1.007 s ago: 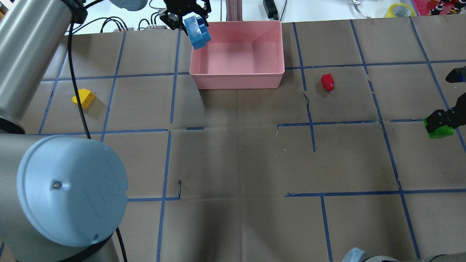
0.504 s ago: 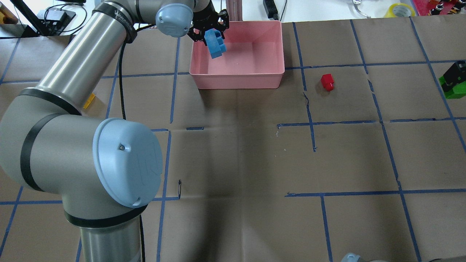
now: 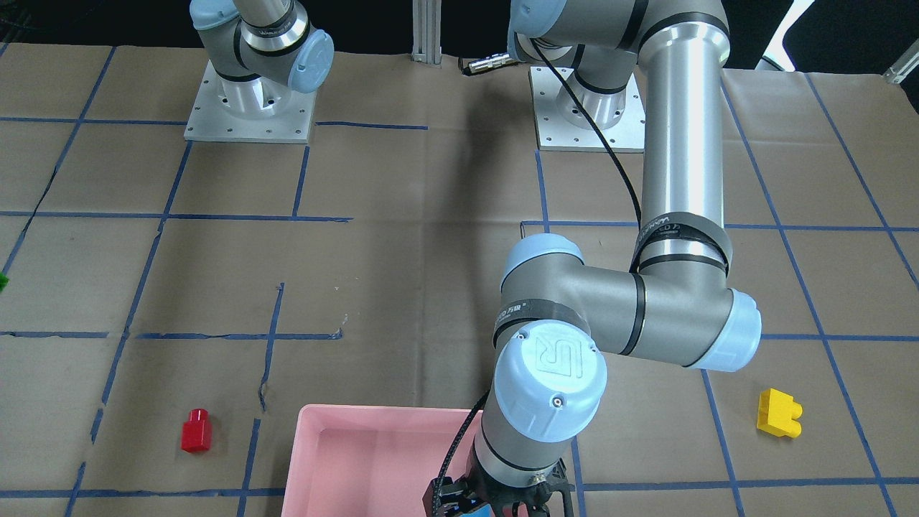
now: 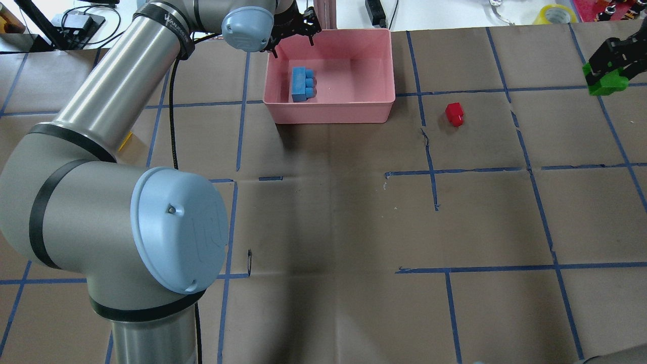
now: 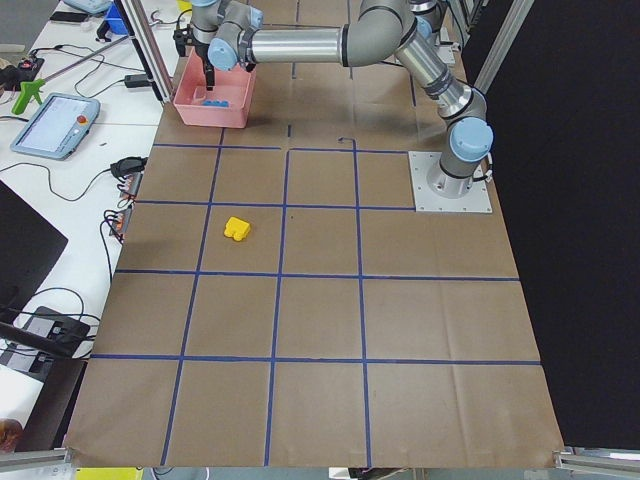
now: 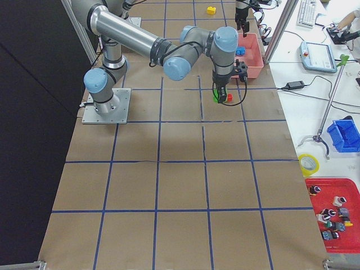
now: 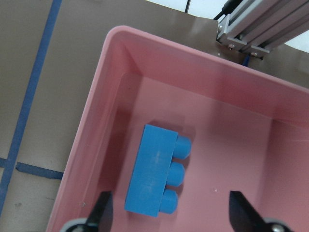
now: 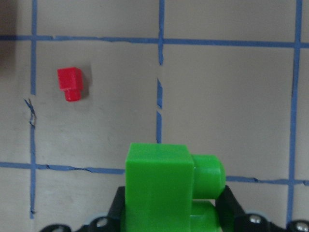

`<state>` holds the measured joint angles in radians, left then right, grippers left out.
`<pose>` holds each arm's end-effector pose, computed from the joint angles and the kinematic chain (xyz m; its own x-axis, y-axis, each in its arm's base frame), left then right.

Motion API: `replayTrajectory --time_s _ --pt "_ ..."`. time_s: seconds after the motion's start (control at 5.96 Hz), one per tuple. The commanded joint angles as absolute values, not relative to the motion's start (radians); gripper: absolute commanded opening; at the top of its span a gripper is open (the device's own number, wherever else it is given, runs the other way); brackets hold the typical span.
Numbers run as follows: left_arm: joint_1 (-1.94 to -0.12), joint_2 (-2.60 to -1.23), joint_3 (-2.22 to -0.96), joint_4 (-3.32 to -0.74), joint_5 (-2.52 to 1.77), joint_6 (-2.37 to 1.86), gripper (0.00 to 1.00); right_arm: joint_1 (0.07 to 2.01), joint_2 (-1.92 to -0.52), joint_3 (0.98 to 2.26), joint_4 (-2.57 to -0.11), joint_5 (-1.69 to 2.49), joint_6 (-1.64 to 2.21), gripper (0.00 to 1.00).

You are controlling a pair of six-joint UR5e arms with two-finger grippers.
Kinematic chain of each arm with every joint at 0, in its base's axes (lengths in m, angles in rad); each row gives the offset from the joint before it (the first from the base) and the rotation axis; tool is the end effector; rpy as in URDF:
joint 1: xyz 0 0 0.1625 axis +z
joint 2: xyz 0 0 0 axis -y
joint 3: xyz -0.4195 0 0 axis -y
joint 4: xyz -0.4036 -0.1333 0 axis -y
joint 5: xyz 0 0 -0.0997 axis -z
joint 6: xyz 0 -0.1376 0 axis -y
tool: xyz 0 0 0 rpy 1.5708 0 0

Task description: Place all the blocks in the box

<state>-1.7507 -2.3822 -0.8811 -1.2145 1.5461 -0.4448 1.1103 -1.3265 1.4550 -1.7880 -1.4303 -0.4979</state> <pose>-0.2837 -0.7959 0.2917 -0.9618 -0.2452 0.1217 -0.2657 0.9432 -0.1995 -0.1358 -0.6170 0.3909 -0.9956 -0.0493 -0.0802 -0.0373 0.9888 -0.1445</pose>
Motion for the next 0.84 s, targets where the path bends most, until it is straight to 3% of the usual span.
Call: replayTrajectory --time_s 0.0,0.34,0.67 --pt "-1.72 -2.239 -0.88 -1.399 1.545 -0.422 1.0 1.249 -1.257 1.361 -1.792 -1.283 -0.334 0.09" --pt "-1.576 -2.13 -0.896 -1.535 1.532 -0.19 1.0 1.427 -1.168 1.294 -1.847 -1.253 -0.064 0.09" --pt "-1.406 -2.106 -0.92 -1.585 1.534 0.051 1.0 1.572 -1.006 1.142 -1.931 -1.252 0.183 0.1"
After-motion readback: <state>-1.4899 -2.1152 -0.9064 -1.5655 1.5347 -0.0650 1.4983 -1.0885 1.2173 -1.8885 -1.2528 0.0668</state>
